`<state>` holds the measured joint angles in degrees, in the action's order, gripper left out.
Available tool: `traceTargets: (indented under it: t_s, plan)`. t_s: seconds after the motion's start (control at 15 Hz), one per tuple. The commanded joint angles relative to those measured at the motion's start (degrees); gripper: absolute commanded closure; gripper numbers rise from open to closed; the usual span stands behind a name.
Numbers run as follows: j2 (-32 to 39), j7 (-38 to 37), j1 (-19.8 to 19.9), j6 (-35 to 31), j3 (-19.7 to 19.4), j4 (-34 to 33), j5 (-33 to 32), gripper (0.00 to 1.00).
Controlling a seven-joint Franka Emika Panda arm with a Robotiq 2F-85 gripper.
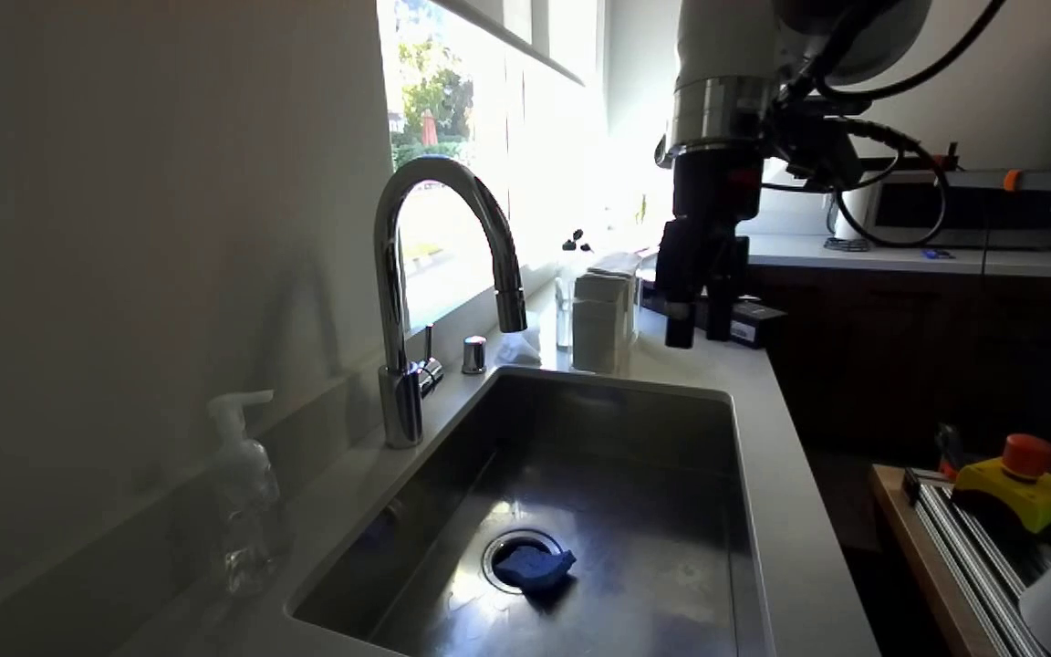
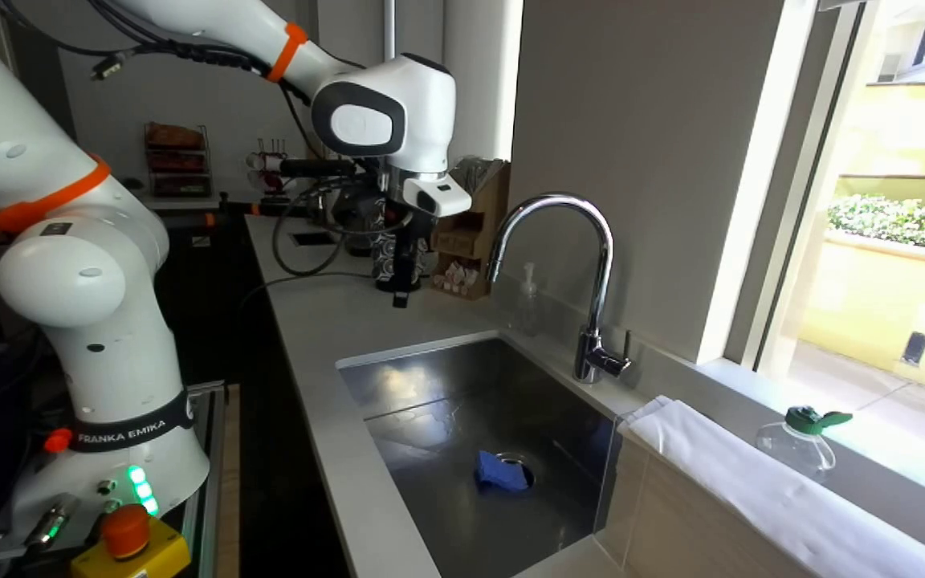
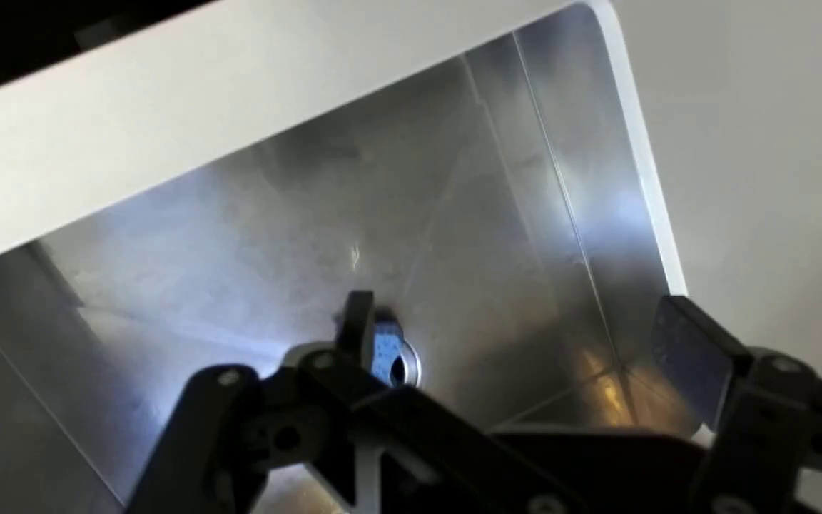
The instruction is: Push the faucet handle to the left the move the blue sponge in the sink to the left.
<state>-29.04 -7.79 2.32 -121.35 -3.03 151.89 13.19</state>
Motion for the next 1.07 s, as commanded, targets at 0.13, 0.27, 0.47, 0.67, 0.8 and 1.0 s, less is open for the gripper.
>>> traceTargets:
  t_s: [0.13, 0.27, 0.47, 0.67, 0.8, 1.0]
  plan:
    - [6.1, -0.7, -0.1, -9.9, 1.8, -5.1, -0.5, 0.0]
    - [6.6, -0.6, 0.0, -12.3, 1.9, -5.9, -1.0, 0.26]
    - [6.8, -0.6, 0.4, -14.5, 1.7, -6.7, -1.6, 0.5]
    - [6.9, -0.2, 0.7, -15.1, 1.3, -7.2, -2.0, 0.72]
    - [7.3, 0.1, 0.5, -16.7, 1.1, -7.5, -1.5, 0.87]
    - [8.2, -0.1, 0.2, -19.8, 1.4, -7.7, -1.5, 1.0]
